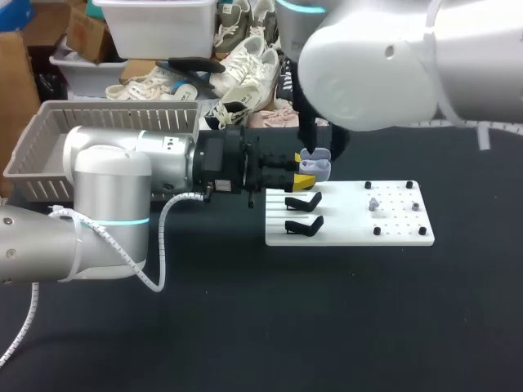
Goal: Pick up each earbud case from the left stands, insert the matching earbuds, close the lid, and place the case in the box.
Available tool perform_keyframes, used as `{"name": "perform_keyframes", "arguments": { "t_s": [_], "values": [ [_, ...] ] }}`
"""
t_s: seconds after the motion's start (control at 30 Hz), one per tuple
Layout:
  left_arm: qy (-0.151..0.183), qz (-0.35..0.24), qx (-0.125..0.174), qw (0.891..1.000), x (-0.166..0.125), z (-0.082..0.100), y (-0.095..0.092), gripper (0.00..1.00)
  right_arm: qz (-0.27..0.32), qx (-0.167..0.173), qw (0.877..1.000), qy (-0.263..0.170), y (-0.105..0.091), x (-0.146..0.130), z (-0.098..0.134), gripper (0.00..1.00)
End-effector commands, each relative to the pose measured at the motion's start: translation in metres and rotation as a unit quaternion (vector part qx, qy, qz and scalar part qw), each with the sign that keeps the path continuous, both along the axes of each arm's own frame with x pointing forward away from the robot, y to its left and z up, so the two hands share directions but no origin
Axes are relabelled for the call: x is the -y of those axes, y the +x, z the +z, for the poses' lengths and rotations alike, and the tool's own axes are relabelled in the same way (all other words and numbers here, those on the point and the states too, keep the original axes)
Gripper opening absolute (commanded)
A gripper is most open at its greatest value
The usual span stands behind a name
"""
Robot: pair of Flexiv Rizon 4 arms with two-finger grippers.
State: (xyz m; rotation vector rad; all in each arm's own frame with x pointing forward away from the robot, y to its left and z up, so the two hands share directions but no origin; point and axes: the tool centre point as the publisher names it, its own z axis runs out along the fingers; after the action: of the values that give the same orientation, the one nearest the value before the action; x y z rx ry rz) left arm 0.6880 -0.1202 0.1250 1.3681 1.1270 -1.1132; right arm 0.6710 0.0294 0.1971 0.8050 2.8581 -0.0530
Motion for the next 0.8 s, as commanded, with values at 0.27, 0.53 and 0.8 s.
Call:
{"name": "perform_keyframes", "arguments": {
  "t_s": [0.27, 0.53, 0.8],
  "values": [
    [-0.001, 0.001, 0.001, 1.0, 0.0, 0.0, 0.0, 0.0, 0.082, 0.07, 0.994, -0.006, -0.026, 0.063, 0.008, 0.55],
    [-0.001, 0.001, 0.001, 1.0, 0.0, 0.0, 0.0, 0.0, 0.126, 0.075, 0.989, 0.002, -0.02, 0.08, 0.002, 0.53],
    [-0.001, 0.001, 0.001, 1.0, 0.0, 0.0, 0.0, 0.0, 0.122, 0.036, 0.991, 0.048, -0.006, 0.091, -0.03, 0.77]
  ]
}}
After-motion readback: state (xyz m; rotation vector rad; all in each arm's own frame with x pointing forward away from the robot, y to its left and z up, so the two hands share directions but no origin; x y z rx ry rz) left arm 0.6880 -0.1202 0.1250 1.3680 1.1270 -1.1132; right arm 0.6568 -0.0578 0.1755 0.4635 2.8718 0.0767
